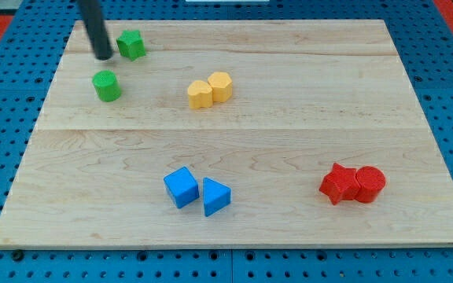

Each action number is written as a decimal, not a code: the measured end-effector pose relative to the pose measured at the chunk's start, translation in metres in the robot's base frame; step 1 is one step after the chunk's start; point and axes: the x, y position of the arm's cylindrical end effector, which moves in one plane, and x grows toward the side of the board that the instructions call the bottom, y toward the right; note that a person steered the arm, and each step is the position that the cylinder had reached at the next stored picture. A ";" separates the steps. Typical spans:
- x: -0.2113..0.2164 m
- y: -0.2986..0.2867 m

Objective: Adjust the green circle vertically towards green star

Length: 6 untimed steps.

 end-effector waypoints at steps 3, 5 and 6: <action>0.078 0.031; 0.126 0.080; 0.152 0.174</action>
